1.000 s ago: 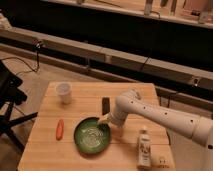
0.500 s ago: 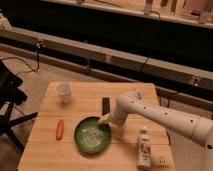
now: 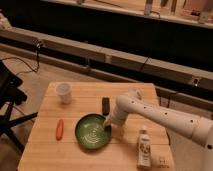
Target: Pick up the ceramic bowl
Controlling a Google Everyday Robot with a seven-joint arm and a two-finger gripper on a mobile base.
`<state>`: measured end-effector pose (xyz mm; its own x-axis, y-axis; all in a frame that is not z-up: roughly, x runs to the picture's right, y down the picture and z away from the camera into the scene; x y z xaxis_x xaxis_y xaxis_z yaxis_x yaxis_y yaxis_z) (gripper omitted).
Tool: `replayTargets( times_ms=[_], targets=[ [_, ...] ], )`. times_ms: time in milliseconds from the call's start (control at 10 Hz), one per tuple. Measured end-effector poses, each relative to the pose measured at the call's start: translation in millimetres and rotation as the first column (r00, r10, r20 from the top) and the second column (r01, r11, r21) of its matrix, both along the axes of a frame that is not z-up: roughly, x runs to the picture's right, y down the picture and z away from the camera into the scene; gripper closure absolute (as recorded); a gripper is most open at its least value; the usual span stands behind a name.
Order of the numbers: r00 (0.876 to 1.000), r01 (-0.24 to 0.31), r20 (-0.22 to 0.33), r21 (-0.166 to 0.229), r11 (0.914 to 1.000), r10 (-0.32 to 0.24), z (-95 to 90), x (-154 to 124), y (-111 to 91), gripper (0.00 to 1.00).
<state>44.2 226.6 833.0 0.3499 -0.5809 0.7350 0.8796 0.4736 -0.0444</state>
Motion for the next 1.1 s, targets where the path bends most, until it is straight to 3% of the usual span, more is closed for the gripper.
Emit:
replayTargets(
  times_ms=[200, 300, 500, 600, 700, 900, 1100],
  targets=[
    [1.000, 0.006, 0.003, -0.003, 1.0000, -0.006, -0.9, -2, 1, 0.96],
    [1.000, 0.028, 0.003, 0.010, 0.9996, -0.028, -6.9, -4, 1, 1.00],
    [0.996, 0.087, 0.003, 0.064, 0.9941, -0.088, -38.4, -19, -9, 1.00],
    [0.991, 0.133, 0.010, 0.116, 0.9843, -0.135, -62.6, -40, -20, 0.94],
    [0.990, 0.137, 0.017, 0.128, 0.9823, -0.140, -73.2, -51, -27, 0.94],
    [0.993, 0.115, 0.016, 0.115, 0.9867, -0.117, -71.8, -53, -36, 1.00],
    [0.993, 0.115, 0.019, 0.132, 0.9845, -0.118, -71.4, -34, -40, 1.00]
  ],
)
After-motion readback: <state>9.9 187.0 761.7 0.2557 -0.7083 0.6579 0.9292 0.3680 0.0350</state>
